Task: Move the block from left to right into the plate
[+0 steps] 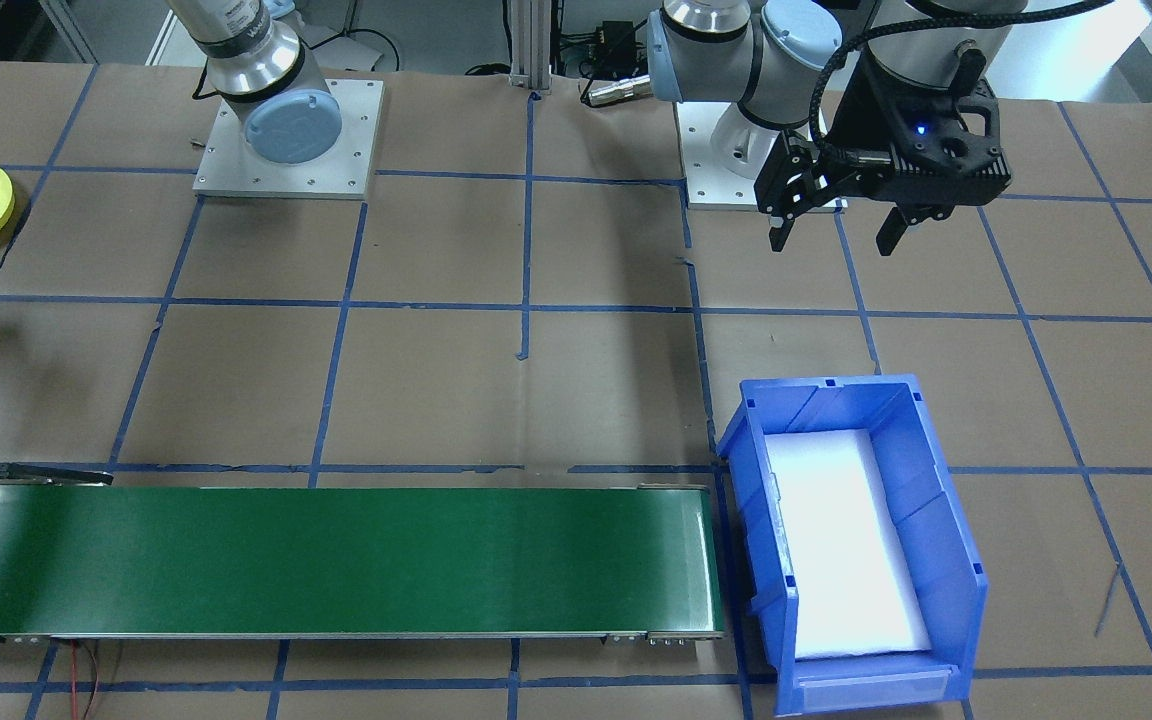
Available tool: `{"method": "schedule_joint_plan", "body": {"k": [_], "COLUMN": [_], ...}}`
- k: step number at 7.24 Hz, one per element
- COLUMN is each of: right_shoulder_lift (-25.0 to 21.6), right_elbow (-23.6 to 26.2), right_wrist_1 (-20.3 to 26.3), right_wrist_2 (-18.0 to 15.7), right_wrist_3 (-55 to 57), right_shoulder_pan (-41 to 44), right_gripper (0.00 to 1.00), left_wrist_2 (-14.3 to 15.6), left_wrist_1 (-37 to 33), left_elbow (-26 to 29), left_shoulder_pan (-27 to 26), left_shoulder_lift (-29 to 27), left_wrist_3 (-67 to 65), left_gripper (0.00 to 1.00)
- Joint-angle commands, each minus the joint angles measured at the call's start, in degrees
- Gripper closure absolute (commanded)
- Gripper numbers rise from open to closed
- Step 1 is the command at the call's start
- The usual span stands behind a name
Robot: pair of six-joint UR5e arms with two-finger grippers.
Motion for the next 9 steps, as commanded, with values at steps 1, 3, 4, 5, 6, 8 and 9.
{"method": "schedule_joint_plan", "body": {"k": [1,3,4,5,6,8,9], "right_shoulder_lift": [-0.37,0.25,0.25,0.34,0.34,-1.06,-1.16], "right_elbow": [3.19,8.11,9.53,9.63,9.46,7.71,4.83], "right_wrist_1": [-0.27,-8.16,-9.67,-9.69,-9.60,-10.12,-10.22], "right_wrist_2": [-0.65,-1.54,-1.10,-4.14,-5.13,-2.70,-1.90], "right_wrist_3": [-7.39,-10.30,-10.31,-10.31,-10.31,-9.61,-9.61], "right_shoulder_pan": [-8.35,-11.70,-11.88,-11.88,-11.88,-7.27,0.87], "right_gripper": [0.66,0.60,0.11,0.00,0.00,0.00,0.00], "left_wrist_2": [0.08,-0.09,-0.09,-0.01,0.08,-0.01,-0.09], "left_wrist_1": [-0.06,0.03,0.03,0.03,0.03,0.03,0.03], "left_elbow": [0.00,0.18,0.09,0.26,0.27,0.09,0.18], "left_shoulder_pan": [-0.02,0.07,0.07,0.07,0.07,0.07,0.07], "left_shoulder_lift": [0.01,-0.07,-0.07,-0.07,-0.07,-0.07,-0.07], "left_wrist_3": [0.09,0.00,0.00,0.00,0.00,0.00,0.00], "left_gripper": [0.00,0.00,0.00,0.00,0.00,0.00,0.00]}}
